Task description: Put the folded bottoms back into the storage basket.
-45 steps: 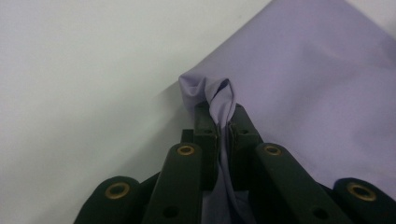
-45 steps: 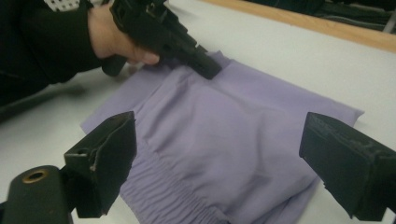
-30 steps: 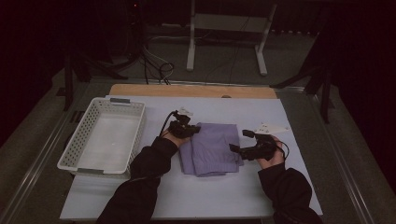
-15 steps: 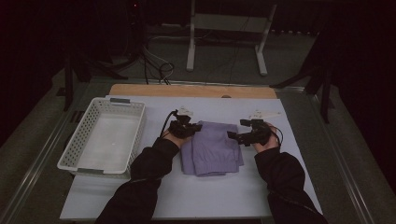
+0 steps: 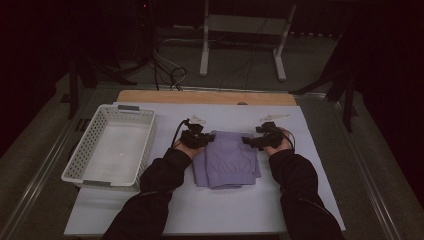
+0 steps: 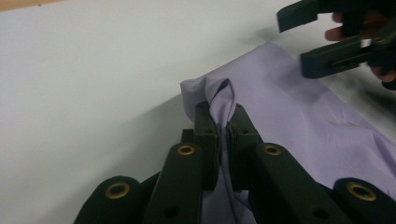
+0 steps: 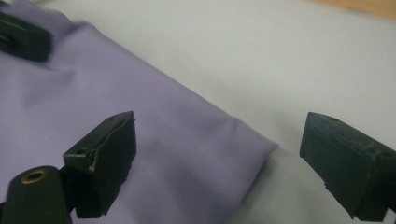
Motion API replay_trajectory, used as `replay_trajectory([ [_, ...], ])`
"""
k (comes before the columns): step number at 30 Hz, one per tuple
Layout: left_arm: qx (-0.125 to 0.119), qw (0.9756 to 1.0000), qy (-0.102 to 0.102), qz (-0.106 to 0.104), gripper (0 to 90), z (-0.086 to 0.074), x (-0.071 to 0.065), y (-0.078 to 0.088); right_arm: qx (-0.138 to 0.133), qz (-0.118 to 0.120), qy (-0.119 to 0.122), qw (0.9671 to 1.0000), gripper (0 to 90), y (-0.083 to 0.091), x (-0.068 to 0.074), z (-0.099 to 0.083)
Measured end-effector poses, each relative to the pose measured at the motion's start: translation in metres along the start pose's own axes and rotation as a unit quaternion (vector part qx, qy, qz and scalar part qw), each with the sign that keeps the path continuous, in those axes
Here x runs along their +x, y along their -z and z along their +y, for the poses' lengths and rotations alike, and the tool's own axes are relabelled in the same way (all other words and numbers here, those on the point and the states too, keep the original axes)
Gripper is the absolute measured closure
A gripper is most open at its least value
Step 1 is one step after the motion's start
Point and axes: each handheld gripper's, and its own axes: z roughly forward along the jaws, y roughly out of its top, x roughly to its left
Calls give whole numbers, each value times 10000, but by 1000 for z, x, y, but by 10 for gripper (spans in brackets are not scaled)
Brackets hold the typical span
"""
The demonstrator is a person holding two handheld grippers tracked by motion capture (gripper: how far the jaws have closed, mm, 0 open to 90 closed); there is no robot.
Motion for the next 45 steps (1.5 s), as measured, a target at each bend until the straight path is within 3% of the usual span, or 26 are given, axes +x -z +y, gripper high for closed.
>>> replay_trajectory([
  [3, 2, 10000, 10, -15, 855, 0, 0, -1, 211, 12, -19, 9998, 126, -9, -1, 0],
  [8, 16, 10000, -5, -25, 855, 0, 0, -2, 476, -150, 266, 9984, 134, -22, 6, -1],
  [12, 26, 10000, -28, -34, 855, -1, 0, -3, 496, -285, 382, 9976, 145, -24, 9, -2],
  [14, 42, 10000, -37, -32, 855, -1, 0, -3, 467, -307, 356, 9978, 233, -21, 10, -3],
  [17, 46, 10000, 3, -50, 855, -2, 1, -3, 440, -254, 299, 9983, 295, -20, 11, -3],
  [20, 66, 10000, -3, -49, 855, -2, 1, -4, 422, -162, 404, 9982, 410, -18, 15, -4],
  [23, 89, 9999, -3, -62, 855, -2, 0, -4, 397, 3, 387, 9985, 482, -18, 17, -5],
  [27, 77, 9999, 13, -67, 855, -3, 0, -5, 397, -19, 343, 9986, 570, -17, 19, -5],
  [28, 77, 9999, 10, -69, 855, -3, 0, -5, 375, 138, 352, 9986, 671, -17, 20, -5],
  [32, 79, 9999, 10, -69, 855, -3, 0, -5, 364, 190, 433, 9982, 754, -18, 22, -5],
  [34, 78, 9999, 28, -76, 855, -3, 0, -6, 357, 148, 335, 9987, 803, -18, 23, -5],
  [37, 61, 9999, 13, -81, 860, -3, -1, -5, 357, 39, 215, 9991, 844, -17, 26, -4],
  [41, 17, 10000, -3, -96, 861, -2, -4, -1, 309, 80, 129, 9994, 847, -15, 25, -4],
  [45, -84, 9999, -45, -116, 862, 0, -8, 3, 103, 57, 54, 9999, 849, -2, 28, -1],
])
